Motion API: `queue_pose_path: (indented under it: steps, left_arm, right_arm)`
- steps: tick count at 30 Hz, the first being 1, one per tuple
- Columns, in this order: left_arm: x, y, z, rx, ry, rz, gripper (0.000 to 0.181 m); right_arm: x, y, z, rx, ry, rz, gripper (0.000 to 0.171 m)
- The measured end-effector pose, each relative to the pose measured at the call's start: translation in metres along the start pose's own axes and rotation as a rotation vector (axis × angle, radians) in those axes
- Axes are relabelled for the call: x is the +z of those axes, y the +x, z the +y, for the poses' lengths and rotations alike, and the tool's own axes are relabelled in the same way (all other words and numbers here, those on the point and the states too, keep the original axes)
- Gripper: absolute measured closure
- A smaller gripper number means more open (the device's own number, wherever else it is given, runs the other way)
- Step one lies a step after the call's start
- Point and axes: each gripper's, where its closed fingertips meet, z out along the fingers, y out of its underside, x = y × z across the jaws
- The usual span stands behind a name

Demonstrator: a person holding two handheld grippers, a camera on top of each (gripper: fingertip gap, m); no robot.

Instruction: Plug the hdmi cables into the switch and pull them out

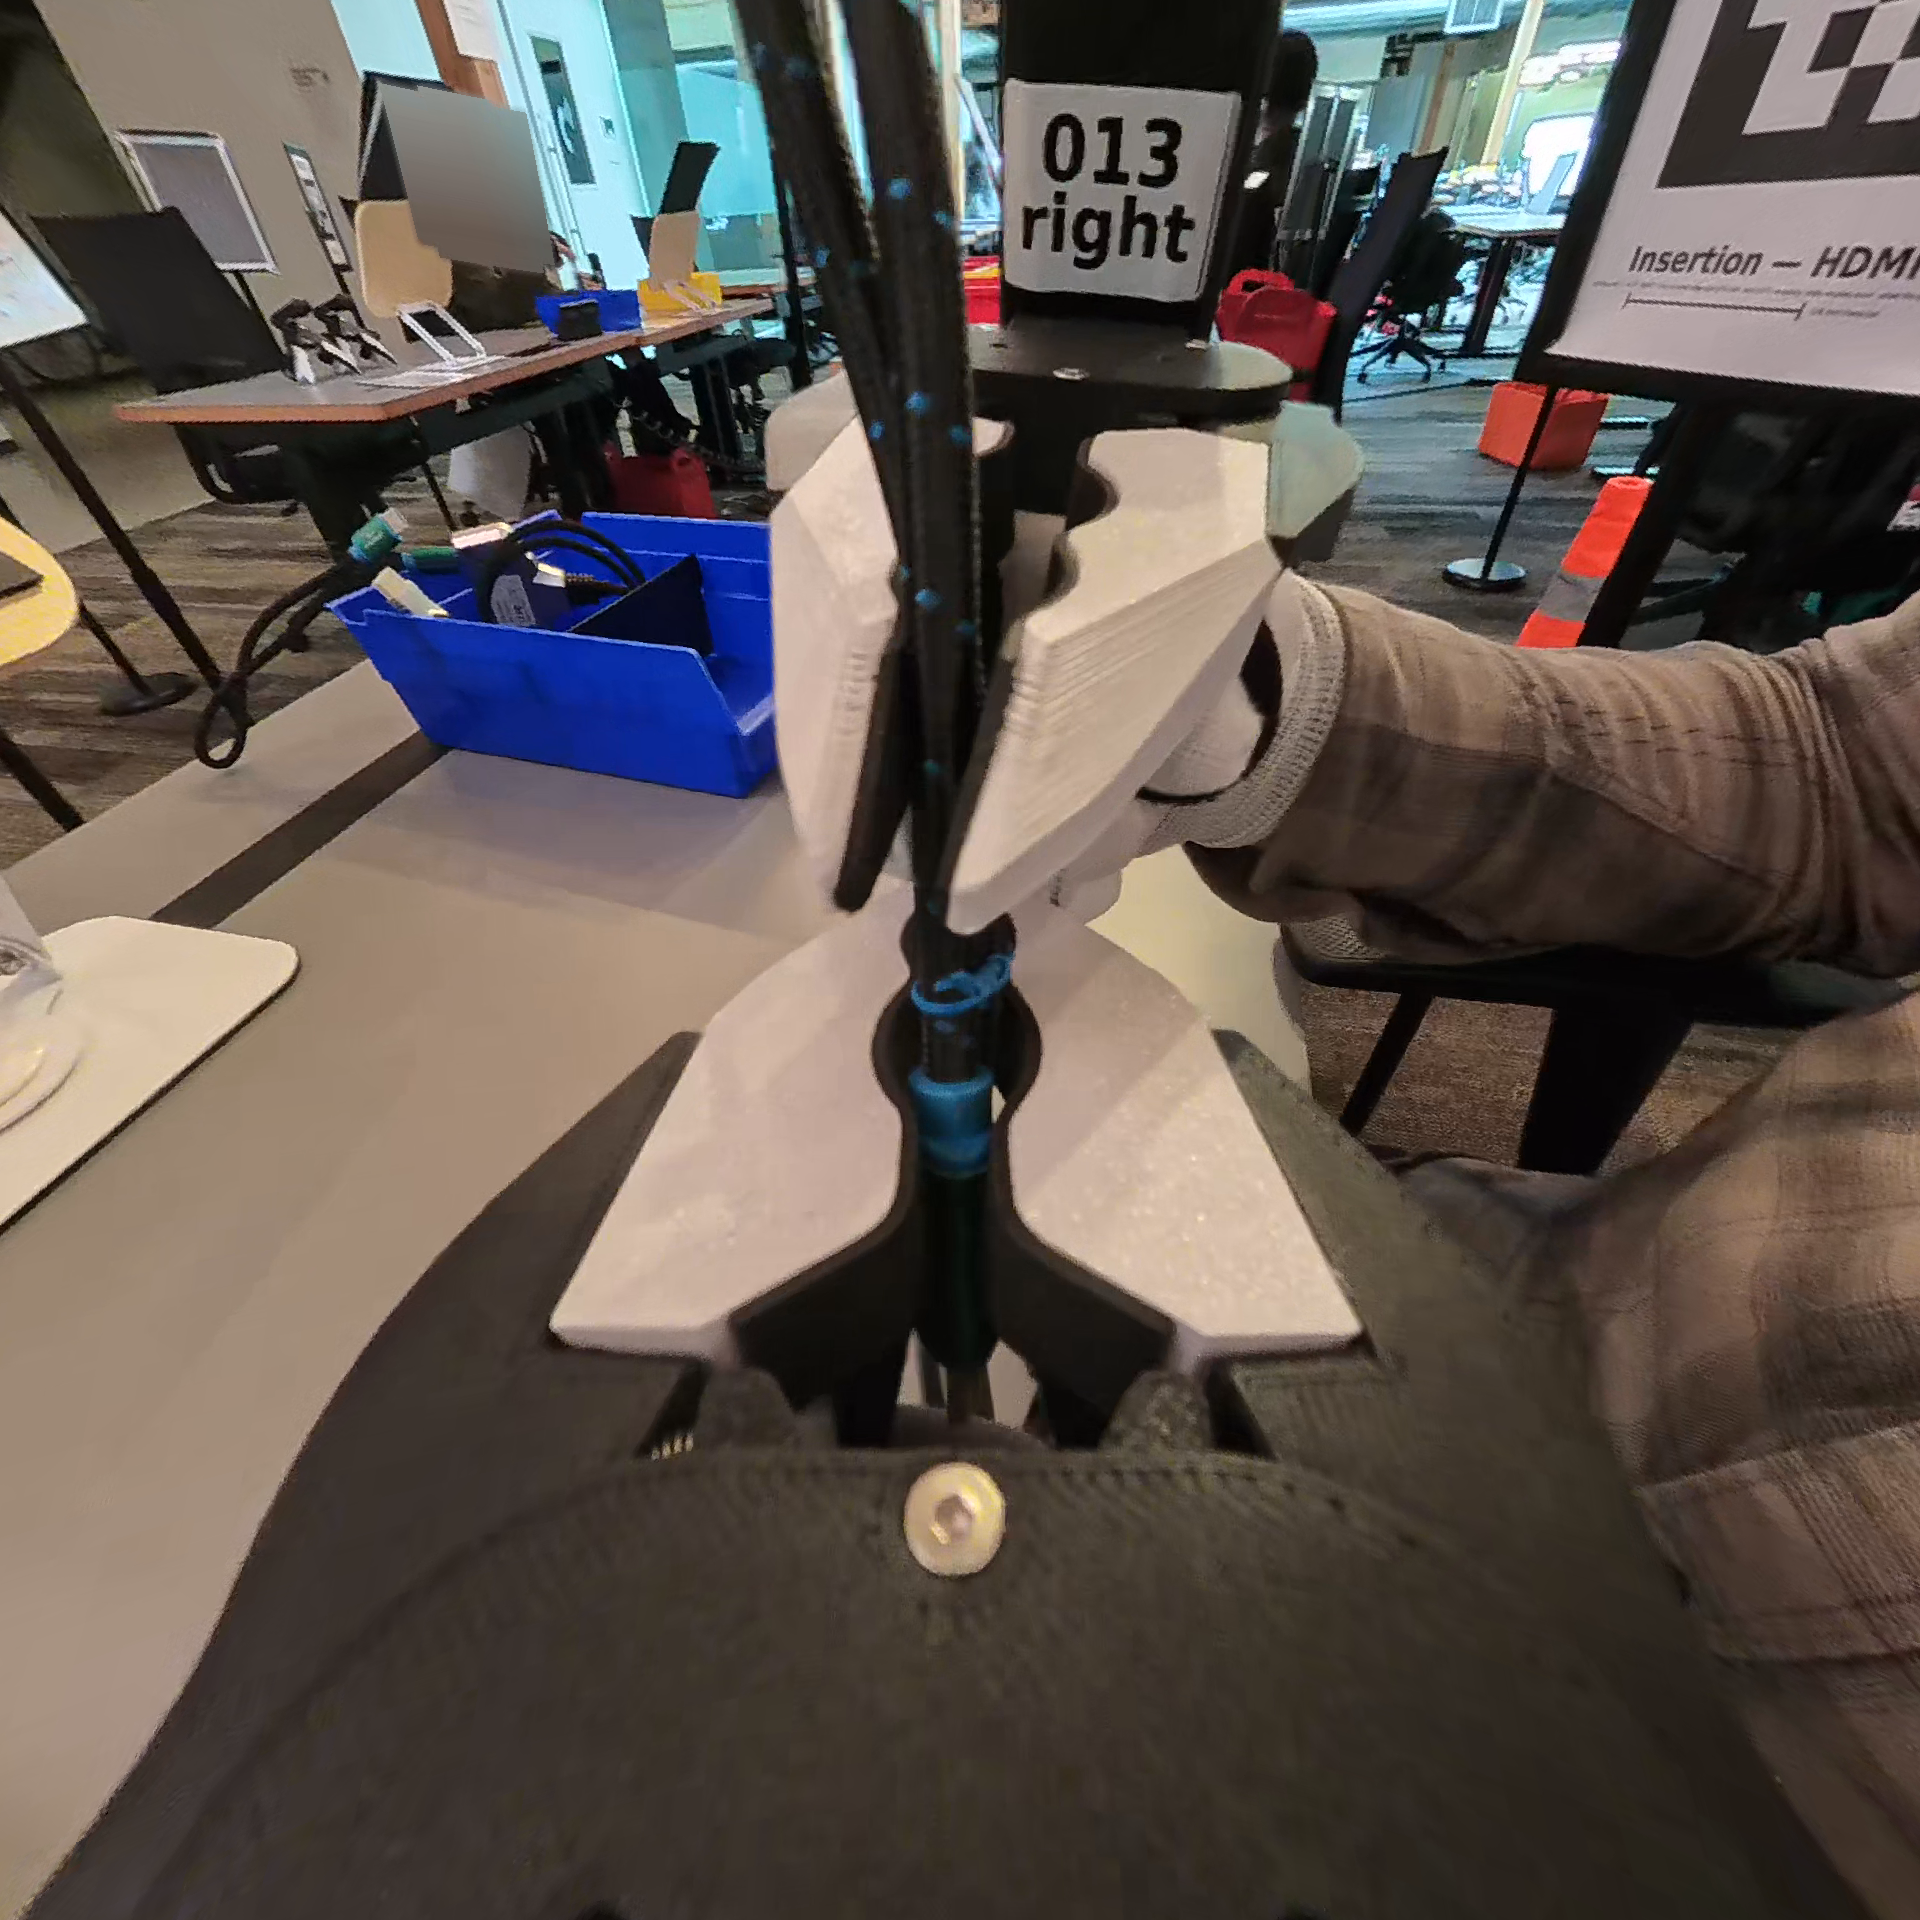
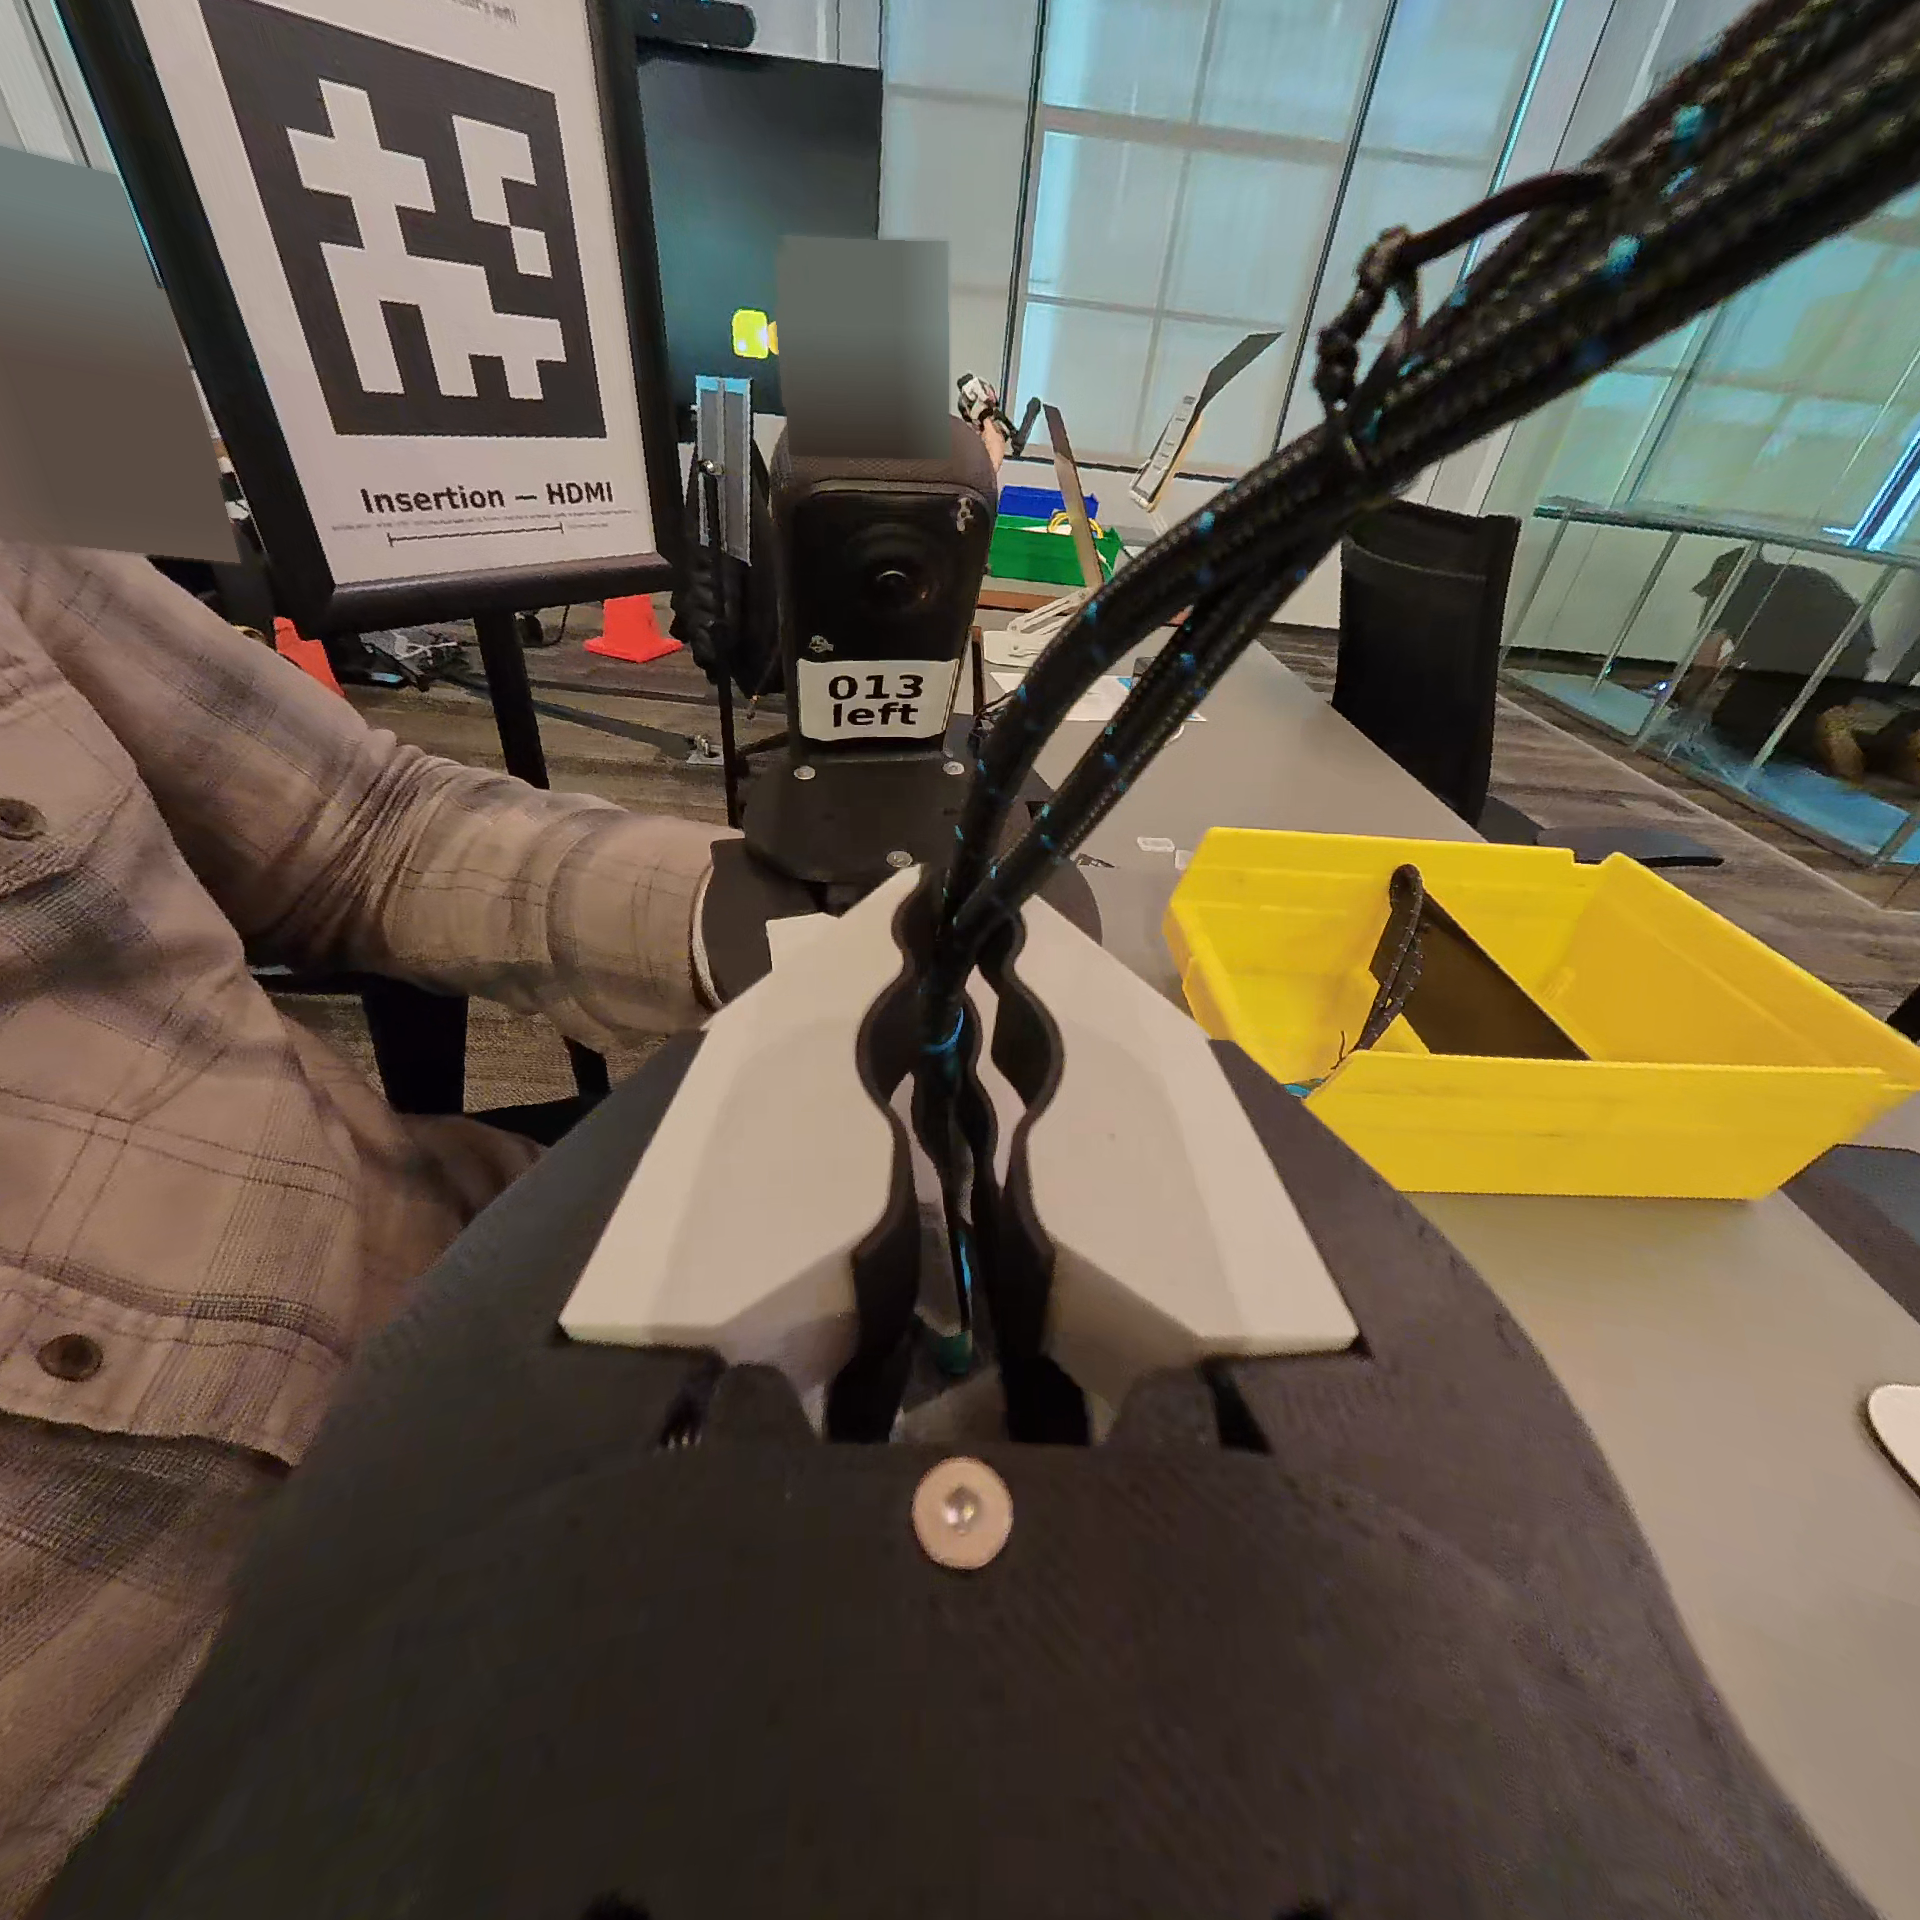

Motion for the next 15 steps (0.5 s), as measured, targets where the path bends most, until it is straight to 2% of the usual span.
queue_pose_path:
  steps: [5,6,7,10,15]
  left_arm:
    - [-0.001,-0.007,-0.007,0.048,0.036,-0.072,0.176]
    - [-0.001,-0.007,-0.009,0.047,0.049,-0.078,0.174]
    - [-0.003,-0.014,-0.014,0.029,0.081,-0.124,0.164]
    - [-0.011,-0.022,-0.026,-0.011,0.143,-0.144,0.162]
    - [-0.028,-0.038,-0.042,0.050,0.211,-0.280,0.156]
  right_arm:
    - [-0.001,0.002,-0.006,-0.043,0.041,0.028,0.167]
    - [-0.002,0.002,-0.009,-0.037,0.057,0.026,0.167]
    - [-0.005,0.004,-0.013,-0.025,0.082,0.034,0.168]
    - [-0.018,0.018,-0.020,0.033,0.152,0.074,0.168]
    - [-0.035,0.036,-0.024,0.024,0.162,0.153,0.168]
